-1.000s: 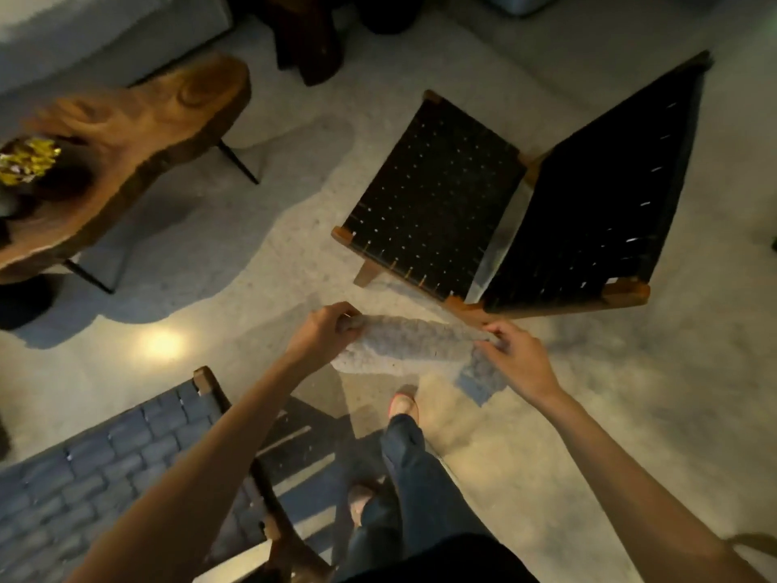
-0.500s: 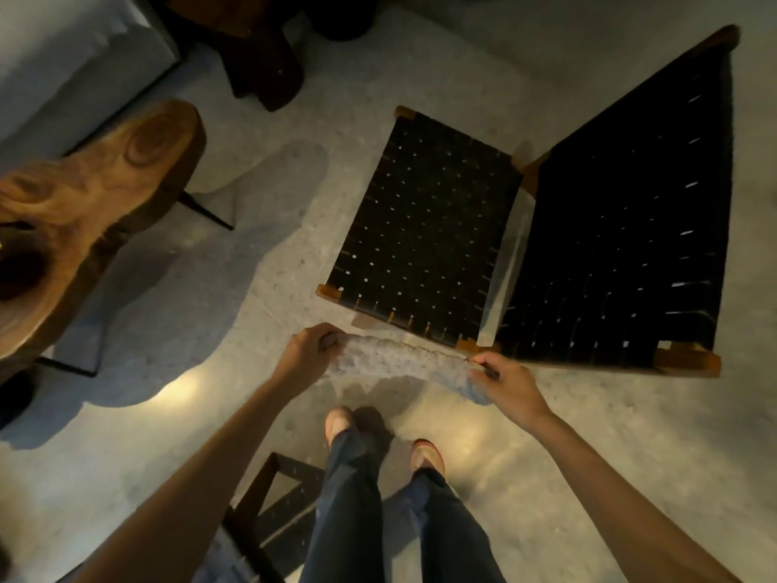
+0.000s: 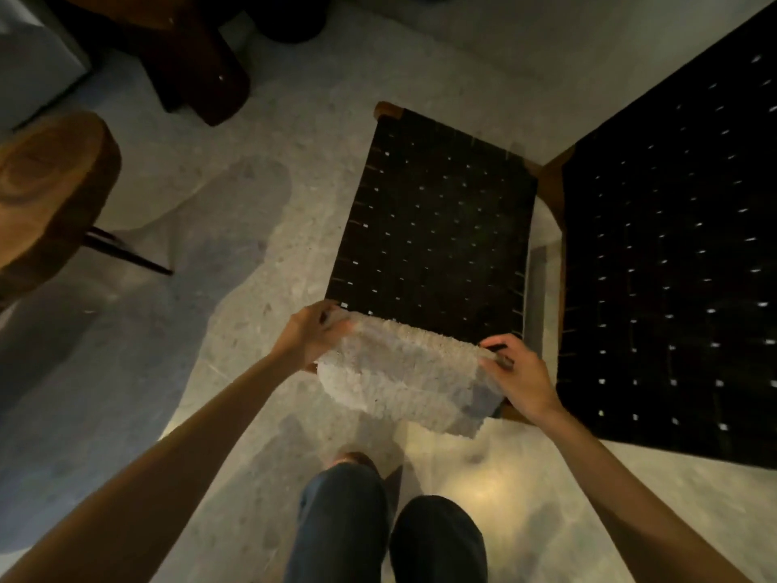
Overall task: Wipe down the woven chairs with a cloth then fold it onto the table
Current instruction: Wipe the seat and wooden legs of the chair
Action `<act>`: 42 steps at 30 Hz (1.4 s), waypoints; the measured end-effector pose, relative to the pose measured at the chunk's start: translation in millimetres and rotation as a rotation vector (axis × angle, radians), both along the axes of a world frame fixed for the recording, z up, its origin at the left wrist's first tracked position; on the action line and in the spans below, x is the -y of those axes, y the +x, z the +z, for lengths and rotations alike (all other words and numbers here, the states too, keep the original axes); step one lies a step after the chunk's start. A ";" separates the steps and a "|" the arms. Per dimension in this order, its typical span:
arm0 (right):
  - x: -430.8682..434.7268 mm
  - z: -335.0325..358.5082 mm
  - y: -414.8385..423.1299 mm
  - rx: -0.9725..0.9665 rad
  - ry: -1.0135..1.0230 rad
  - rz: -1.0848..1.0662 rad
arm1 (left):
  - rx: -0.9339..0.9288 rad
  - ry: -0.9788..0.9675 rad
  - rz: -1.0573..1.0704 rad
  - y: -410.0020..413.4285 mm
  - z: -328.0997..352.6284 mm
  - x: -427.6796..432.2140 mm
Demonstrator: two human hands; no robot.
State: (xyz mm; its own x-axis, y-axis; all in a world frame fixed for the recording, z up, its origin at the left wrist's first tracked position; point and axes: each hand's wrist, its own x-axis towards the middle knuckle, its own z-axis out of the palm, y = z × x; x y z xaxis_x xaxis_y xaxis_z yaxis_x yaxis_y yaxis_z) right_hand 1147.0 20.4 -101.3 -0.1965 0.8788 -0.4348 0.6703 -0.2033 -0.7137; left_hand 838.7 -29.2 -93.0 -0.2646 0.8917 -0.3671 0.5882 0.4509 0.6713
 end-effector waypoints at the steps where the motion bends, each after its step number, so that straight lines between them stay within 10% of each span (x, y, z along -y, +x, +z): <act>1: -10.3 -22.1 -6.5 -0.014 0.020 -0.042 | -0.031 0.021 -0.013 -4.7 -18.6 -13.0; 14: -91.8 -192.3 -35.9 0.308 0.718 0.092 | -0.522 0.375 -0.217 -3.4 -130.4 -93.8; 18: -83.6 -192.1 -22.2 0.022 0.534 0.355 | -0.701 0.322 -0.529 2.7 -122.8 -78.0; 23: -68.0 -196.8 -12.0 0.133 0.711 0.473 | -0.978 0.261 -0.536 16.5 -129.6 -60.7; 35: -38.8 -156.9 8.9 -0.014 0.872 0.322 | -0.841 0.682 -0.370 43.4 -102.8 -7.3; 42: -4.3 -183.1 25.8 0.014 0.687 0.541 | -0.700 0.465 -0.516 42.2 -123.5 25.7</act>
